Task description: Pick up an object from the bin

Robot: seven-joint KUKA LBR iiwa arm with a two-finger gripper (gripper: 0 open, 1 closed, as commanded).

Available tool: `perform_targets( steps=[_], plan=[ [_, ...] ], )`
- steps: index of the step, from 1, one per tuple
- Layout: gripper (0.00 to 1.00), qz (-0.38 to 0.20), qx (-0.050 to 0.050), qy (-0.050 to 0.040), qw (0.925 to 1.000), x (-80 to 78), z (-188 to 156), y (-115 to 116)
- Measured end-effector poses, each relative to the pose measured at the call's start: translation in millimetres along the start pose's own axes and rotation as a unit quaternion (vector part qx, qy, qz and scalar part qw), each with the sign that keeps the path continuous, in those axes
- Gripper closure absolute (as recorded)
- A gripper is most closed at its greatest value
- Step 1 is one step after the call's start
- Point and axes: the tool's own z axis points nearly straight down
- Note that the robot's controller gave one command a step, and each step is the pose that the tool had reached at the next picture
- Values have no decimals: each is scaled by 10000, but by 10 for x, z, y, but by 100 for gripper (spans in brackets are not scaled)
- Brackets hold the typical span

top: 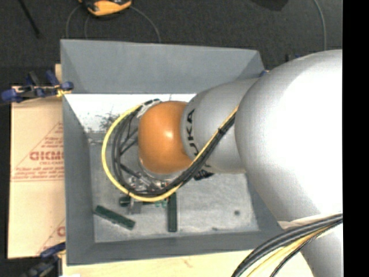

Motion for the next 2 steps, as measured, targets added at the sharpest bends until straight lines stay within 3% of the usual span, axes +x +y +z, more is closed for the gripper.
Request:
perform_targets(
  steps=[1,2],
  plan=[
    [100,-38,11,23,10000,-153,-545,9],
    [100,-44,-14,-89,9999,-517,-628,0]
  ],
)
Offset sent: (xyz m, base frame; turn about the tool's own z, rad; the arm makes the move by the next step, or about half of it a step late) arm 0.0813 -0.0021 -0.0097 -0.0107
